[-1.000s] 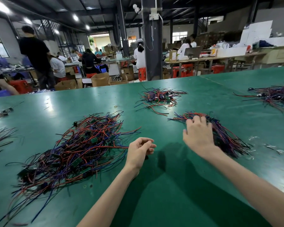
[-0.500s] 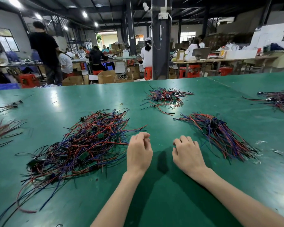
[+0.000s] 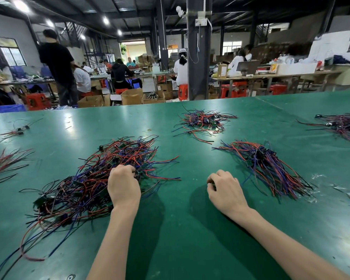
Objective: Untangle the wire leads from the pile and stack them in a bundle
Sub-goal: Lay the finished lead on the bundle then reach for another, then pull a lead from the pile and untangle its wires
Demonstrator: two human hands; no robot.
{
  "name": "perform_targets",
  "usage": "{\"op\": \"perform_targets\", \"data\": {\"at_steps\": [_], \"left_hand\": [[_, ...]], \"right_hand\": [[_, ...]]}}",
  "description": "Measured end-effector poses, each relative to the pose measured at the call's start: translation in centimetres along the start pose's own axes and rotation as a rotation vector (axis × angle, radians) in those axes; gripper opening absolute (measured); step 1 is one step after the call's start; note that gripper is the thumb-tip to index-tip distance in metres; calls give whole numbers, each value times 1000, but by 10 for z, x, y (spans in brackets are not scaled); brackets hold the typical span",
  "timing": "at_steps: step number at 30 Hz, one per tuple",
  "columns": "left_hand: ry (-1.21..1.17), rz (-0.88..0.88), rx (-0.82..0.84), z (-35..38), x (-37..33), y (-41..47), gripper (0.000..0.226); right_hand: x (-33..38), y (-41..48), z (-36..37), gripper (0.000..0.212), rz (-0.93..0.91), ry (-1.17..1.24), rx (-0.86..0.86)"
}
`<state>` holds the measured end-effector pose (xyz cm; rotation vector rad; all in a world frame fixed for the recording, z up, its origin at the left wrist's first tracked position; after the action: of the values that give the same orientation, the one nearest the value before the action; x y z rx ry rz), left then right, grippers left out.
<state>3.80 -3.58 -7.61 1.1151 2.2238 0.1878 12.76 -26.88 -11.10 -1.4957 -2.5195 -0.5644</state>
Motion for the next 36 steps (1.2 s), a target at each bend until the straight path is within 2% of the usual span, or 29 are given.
{"op": "perform_targets", "data": {"at_steps": [5,8,11,14,17,20,24,26,30,32,36], "left_hand": [[-136,195,-199,-12,-14,-3,15],[-149,439,-328,-14,-28,-9,18],[-210,699,-354,-7,-49,-23,19],[-327,848,-276,5,-71,-42,8],[-546,803,-101,14,-83,-54,8],[-806,606,77,16,-84,-55,17],[-1099,333,284,19,-83,-49,33],[-1129,284,336,22,-82,-47,32],[-1140,153,457,30,-78,-44,20],[-1041,124,506,34,-76,-43,21],[-754,234,536,38,-76,-46,16]], "right_hand": [[5,-2,-3,17,-30,109,-40],[9,-3,-5,13,-86,279,-61],[17,-5,-7,9,-141,548,-21],[26,-9,-9,15,-253,872,157],[31,-13,-8,15,-356,1008,240],[27,-10,-6,11,-284,1110,220],[25,-6,-4,34,-181,1100,214],[24,-5,-4,37,-148,1107,238],[22,-4,-10,18,-94,1168,229],[19,-1,-13,14,-44,1237,204],[13,2,-14,14,59,1334,182]]}}
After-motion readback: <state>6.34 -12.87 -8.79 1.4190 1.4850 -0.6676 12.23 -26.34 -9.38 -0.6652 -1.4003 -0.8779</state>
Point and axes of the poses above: each hand's wrist, its own y-axis towards the middle knuckle, its own z-axis out of the palm, x = y × z, the point moved 2 cm from there along y, towards the middle knuckle, and after that the axes turned 9 degrees about x, right-handed, at the moved point
